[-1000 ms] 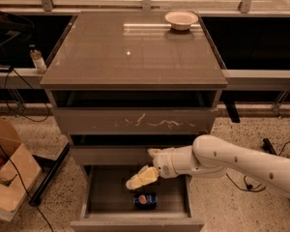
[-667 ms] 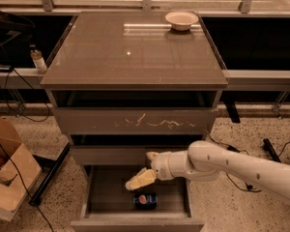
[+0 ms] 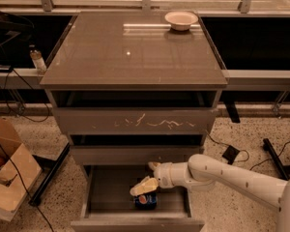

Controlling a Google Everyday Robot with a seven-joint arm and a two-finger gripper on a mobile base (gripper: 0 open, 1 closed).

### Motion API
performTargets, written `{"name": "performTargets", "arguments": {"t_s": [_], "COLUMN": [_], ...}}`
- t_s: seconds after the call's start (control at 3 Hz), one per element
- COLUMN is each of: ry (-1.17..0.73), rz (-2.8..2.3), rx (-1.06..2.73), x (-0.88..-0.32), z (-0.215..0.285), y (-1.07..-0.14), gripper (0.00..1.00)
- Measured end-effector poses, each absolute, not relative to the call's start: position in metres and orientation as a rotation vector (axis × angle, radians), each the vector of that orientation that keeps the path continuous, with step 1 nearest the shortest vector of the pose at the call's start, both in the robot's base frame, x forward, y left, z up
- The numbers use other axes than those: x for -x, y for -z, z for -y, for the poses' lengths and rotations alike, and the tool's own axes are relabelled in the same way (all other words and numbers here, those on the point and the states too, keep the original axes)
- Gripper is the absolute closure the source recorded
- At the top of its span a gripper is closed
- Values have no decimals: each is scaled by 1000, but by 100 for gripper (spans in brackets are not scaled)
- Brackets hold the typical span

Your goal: Pick pepsi can from bottom drawer and place on counter

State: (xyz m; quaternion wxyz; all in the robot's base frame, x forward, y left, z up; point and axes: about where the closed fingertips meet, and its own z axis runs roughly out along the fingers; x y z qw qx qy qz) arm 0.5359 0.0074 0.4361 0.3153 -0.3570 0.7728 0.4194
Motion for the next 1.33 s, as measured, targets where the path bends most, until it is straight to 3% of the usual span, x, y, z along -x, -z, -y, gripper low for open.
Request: {"name": "performTargets", "arguments": {"t_s": [1.33], "ry": [-1064], "rz": [-2118], "rx": [889], "x": [-539], "z": [14], "y": [-355], "gripper": [0]}}
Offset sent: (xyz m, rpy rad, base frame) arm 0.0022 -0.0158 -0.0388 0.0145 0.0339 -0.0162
